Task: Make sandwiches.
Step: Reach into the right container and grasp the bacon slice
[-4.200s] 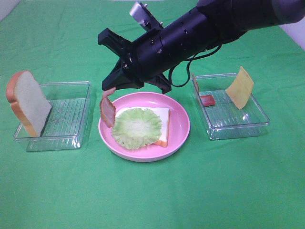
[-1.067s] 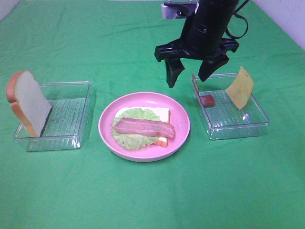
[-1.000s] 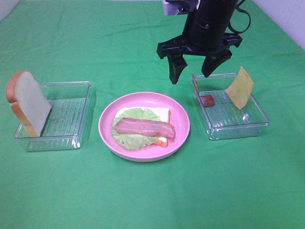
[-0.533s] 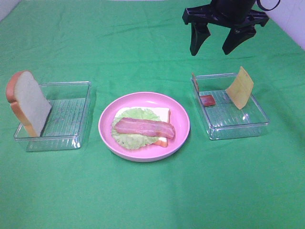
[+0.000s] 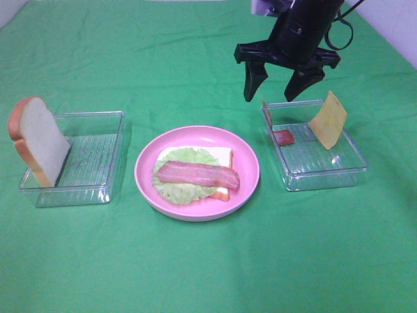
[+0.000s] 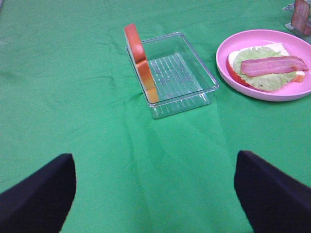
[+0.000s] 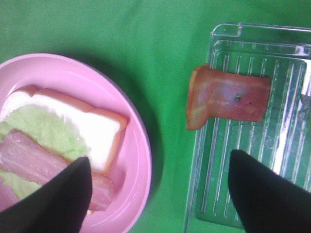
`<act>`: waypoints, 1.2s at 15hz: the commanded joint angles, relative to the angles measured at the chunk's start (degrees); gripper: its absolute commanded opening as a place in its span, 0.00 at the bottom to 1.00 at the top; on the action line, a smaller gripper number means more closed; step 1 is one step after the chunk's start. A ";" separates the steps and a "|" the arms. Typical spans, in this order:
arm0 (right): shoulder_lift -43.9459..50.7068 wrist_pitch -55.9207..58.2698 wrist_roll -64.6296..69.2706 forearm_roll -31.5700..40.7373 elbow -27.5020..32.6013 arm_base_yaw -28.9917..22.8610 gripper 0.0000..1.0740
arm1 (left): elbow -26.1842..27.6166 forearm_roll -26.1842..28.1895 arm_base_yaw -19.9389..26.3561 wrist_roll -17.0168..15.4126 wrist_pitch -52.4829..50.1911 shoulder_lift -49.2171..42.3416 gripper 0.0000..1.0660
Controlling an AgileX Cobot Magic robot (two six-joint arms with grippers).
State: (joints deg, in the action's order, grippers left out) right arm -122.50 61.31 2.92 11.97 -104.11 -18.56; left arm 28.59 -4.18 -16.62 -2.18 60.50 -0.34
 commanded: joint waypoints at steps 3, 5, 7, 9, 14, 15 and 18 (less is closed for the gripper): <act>-2.92 -2.98 -0.97 0.97 -0.46 0.06 0.67 | -0.11 0.00 -0.23 -0.23 -0.74 -1.15 0.79; -3.95 -3.78 -0.97 0.63 -0.46 0.06 0.59 | -0.11 0.00 -0.23 -0.23 -0.74 -1.15 0.79; -4.47 -4.07 -0.97 0.57 -0.46 0.06 0.55 | -0.11 0.00 -0.23 -0.23 -0.74 -1.15 0.79; -4.76 -4.24 -0.92 -0.11 -0.46 0.06 0.55 | -0.11 0.00 -0.23 -0.23 -0.74 -1.15 0.79; -6.36 -4.58 0.57 -1.09 -0.46 0.06 0.47 | -0.11 0.00 -0.23 -0.23 -0.74 -1.15 0.79; -6.36 -5.21 0.86 -1.20 -0.46 0.06 0.43 | -0.11 0.00 -0.23 -0.23 -0.74 -1.15 0.79; -6.36 -6.13 1.43 -1.20 -0.46 0.06 0.39 | -0.11 0.00 -0.23 -0.23 -0.74 -1.15 0.79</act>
State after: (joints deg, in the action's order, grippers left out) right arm -128.69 55.46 3.72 11.34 -104.28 -18.56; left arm 28.59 -4.18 -16.62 -2.18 60.50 -0.34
